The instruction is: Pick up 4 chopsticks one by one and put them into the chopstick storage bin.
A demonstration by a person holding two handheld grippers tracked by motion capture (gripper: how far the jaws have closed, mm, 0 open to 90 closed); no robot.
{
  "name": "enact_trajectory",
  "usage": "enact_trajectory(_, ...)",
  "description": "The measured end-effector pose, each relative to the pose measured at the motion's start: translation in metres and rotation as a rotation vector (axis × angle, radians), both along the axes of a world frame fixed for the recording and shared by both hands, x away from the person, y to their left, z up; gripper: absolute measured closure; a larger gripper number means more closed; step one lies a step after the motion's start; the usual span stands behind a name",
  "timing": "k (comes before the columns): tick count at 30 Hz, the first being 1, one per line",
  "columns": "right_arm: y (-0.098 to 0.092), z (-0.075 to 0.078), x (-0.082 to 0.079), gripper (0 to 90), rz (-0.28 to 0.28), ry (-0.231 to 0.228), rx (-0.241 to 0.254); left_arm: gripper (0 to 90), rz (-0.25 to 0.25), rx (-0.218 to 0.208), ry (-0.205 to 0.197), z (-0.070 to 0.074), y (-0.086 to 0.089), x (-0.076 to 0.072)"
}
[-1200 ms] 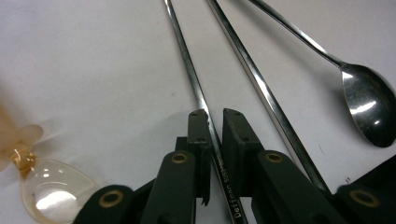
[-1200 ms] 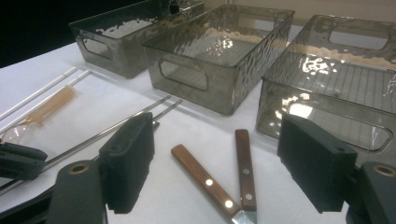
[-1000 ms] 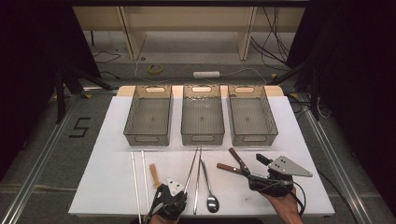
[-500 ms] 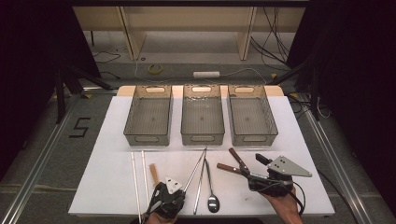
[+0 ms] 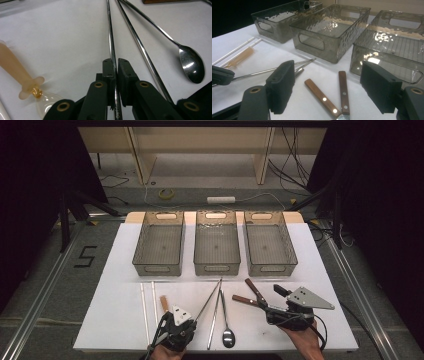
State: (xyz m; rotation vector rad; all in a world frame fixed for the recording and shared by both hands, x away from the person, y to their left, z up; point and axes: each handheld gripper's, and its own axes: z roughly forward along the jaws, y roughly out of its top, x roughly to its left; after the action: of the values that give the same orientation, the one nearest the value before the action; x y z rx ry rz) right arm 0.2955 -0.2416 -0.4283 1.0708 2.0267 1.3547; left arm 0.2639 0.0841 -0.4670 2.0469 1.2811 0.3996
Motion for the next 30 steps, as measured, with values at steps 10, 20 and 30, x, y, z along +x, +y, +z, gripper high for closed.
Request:
enact_trajectory(10, 0.0, 0.0, 0.0, 29.1, 0.002, 0.0, 0.0, 84.3, -0.013, -0.019, -0.02, 0.009, 0.007, 0.001)
enact_trajectory(20, 0.0, 0.0, 0.0, 29.2, 0.002, 0.002, 0.0, 84.3, -0.028, -0.045, -0.061, 0.024, 0.014, -0.002)
enact_trajectory(30, -0.001, -0.001, 0.001, 29.3, 0.001, 0.004, 0.002, 84.4, -0.045, -0.095, -0.087, 0.039, 0.021, -0.004)
